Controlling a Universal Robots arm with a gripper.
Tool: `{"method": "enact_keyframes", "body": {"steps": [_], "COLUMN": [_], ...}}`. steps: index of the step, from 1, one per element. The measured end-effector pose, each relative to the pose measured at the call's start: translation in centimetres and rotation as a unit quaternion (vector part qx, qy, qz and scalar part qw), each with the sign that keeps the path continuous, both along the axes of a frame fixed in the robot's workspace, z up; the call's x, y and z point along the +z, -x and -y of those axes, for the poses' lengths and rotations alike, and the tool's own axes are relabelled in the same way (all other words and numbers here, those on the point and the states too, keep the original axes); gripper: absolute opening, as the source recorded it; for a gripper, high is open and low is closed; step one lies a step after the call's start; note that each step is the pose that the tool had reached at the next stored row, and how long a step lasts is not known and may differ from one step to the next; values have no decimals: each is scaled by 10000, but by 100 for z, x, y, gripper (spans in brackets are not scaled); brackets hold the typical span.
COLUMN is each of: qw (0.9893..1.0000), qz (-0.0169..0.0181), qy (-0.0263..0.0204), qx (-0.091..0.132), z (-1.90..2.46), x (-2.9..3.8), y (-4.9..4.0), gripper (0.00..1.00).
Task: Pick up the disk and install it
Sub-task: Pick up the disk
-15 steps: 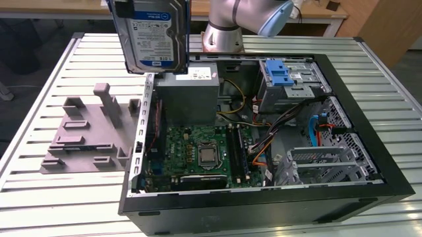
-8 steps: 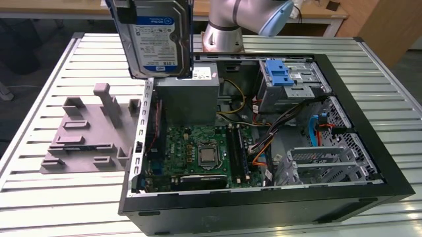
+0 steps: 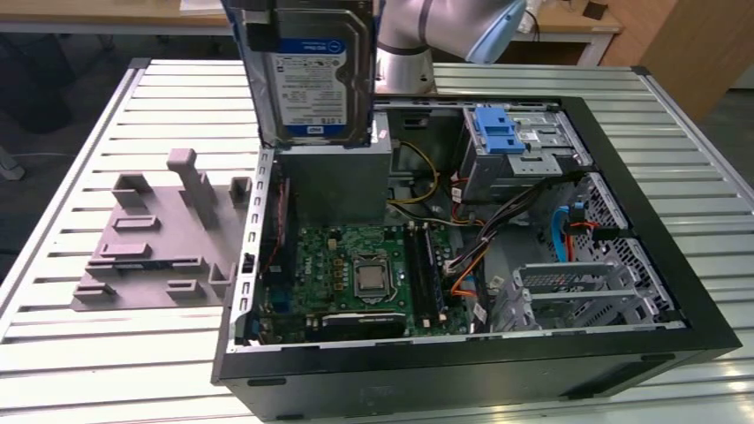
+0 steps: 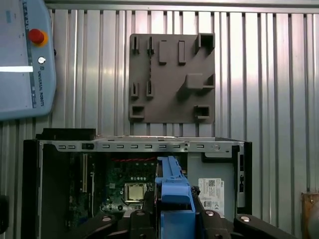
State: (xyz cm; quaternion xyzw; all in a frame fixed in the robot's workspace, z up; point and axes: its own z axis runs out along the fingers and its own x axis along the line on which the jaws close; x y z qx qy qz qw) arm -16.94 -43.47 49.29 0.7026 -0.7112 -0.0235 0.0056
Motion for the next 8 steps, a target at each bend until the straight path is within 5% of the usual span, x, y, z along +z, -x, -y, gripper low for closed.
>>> {"method": "enact_keyframes", "body": {"steps": [8], "qw": [10000], "qz": [0], "qy": [0], "qx": [0], "z": [23], "x": [-25], "y": [-350], "gripper": [36]}}
